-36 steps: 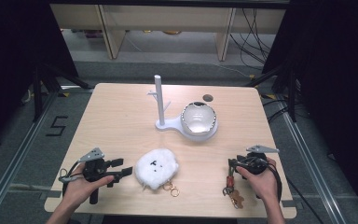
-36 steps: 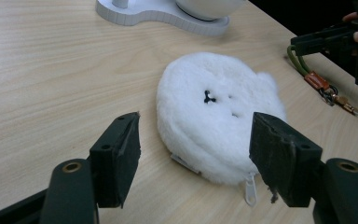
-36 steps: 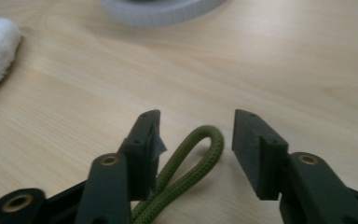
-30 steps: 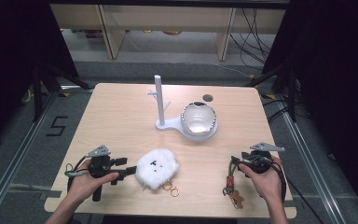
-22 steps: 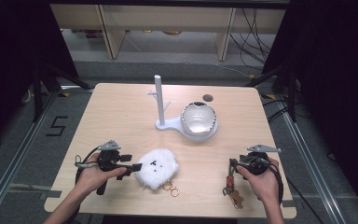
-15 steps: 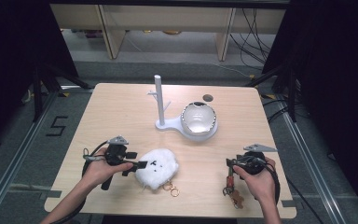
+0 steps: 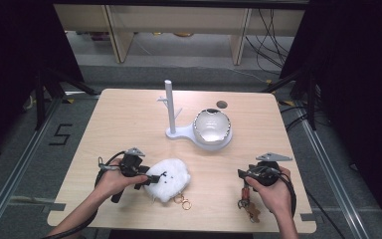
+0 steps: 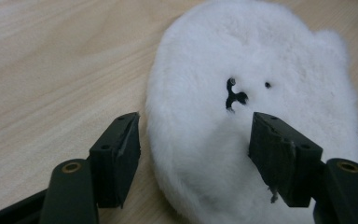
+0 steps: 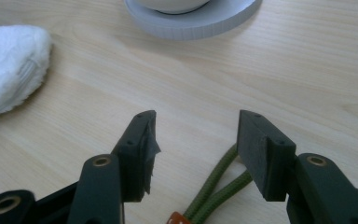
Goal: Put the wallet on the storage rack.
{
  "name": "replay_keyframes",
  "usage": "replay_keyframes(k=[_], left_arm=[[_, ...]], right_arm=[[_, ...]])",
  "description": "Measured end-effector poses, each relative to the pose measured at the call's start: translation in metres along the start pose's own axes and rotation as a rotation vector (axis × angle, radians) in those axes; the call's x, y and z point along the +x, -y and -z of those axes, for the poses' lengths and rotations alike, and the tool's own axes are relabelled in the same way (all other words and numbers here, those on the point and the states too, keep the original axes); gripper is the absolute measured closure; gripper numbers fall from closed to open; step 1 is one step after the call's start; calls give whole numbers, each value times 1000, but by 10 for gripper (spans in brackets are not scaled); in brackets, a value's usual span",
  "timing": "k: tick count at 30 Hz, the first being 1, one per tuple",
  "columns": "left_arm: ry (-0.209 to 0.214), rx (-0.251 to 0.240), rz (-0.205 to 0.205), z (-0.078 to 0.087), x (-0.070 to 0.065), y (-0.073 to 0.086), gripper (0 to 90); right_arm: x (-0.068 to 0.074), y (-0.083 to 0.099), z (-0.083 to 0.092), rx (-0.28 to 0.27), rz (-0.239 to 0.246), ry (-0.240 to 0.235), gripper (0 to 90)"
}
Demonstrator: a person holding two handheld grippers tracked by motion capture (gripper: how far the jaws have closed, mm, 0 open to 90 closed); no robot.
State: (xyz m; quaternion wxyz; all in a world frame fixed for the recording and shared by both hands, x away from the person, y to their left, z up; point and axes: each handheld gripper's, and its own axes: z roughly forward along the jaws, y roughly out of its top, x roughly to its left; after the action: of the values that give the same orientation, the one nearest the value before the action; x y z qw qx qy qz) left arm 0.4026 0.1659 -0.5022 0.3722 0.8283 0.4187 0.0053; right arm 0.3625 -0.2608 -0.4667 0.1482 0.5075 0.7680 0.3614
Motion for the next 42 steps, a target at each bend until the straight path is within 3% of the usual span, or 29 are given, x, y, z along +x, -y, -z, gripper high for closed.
replay_keyframes(k=[4,8,11,14,15,19,24,25,26,27,29,30,33,34,36,38,40,42], left_arm=[[1,20,0,-3,-1,0,385],[-25,49,-48,-3,-4,-1,479],[-35,26,-42,-3,-4,0,591],[-38,-2,-69,-2,-4,1,720],[-46,-21,-110,-1,-6,2,756],[-46,-31,-124,2,-7,2,793],[-47,-80,-155,10,-14,1,812],[-49,-99,-168,13,-16,0,813],[-51,-121,-195,16,-20,-1,815],[-52,-133,-212,19,-22,-2,815],[-54,-165,-259,26,-29,-6,817],[-58,-177,-283,29,-32,-8,818],[-53,-205,-343,38,-40,-17,818],[-44,-230,-339,40,-43,-20,817],[-53,-251,-381,48,-50,-29,817],[-59,-247,-427,55,-55,-38,817],[-51,-275,-440,58,-59,-43,816],[-45,-306,-475,62,-65,-52,816]], right_arm=[[5,-1,-2,11,-7,-13,483],[8,-2,-2,10,15,-19,483],[11,-2,-2,3,12,-23,483],[13,-2,-3,2,28,-33,495],[13,-2,-5,0,38,-45,495],[16,-2,-5,11,32,-37,494],[18,-5,-5,0,36,-45,492],[18,-5,-4,-5,42,-39,492],[22,-6,-3,-7,5,-40,491],[19,-7,-5,-32,46,-51,490],[22,-10,-2,-41,41,-42,487],[23,-11,-3,-62,37,-65,486],[29,-17,0,-94,47,-70,478],[30,-19,-1,-111,54,-74,476],[37,-24,1,-137,66,-86,468],[46,-31,2,-176,71,-121,461],[54,-38,5,-185,73,-146,453],[58,-44,4,-226,96,-184,445]])
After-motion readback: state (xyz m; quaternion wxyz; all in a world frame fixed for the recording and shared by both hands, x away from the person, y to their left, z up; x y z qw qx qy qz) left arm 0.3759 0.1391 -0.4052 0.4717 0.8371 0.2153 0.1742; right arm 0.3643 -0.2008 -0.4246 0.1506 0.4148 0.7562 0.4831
